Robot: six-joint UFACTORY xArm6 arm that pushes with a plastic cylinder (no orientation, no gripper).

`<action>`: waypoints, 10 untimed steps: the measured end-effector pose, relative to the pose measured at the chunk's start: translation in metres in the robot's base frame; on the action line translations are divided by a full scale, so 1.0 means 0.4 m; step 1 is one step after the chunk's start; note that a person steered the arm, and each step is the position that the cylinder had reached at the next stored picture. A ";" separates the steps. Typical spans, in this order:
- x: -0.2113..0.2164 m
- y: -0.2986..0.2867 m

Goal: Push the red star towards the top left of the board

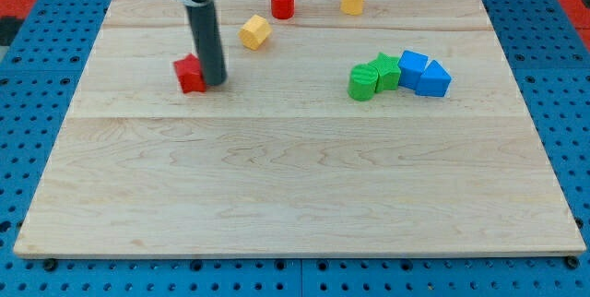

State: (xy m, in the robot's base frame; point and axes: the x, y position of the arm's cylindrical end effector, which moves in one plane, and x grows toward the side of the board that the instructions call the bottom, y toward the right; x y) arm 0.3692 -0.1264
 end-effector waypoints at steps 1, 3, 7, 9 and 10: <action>-0.052 -0.080; 0.069 -0.059; -0.092 -0.192; -0.216 -0.208; -0.263 -0.225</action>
State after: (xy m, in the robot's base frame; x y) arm 0.2642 -0.2163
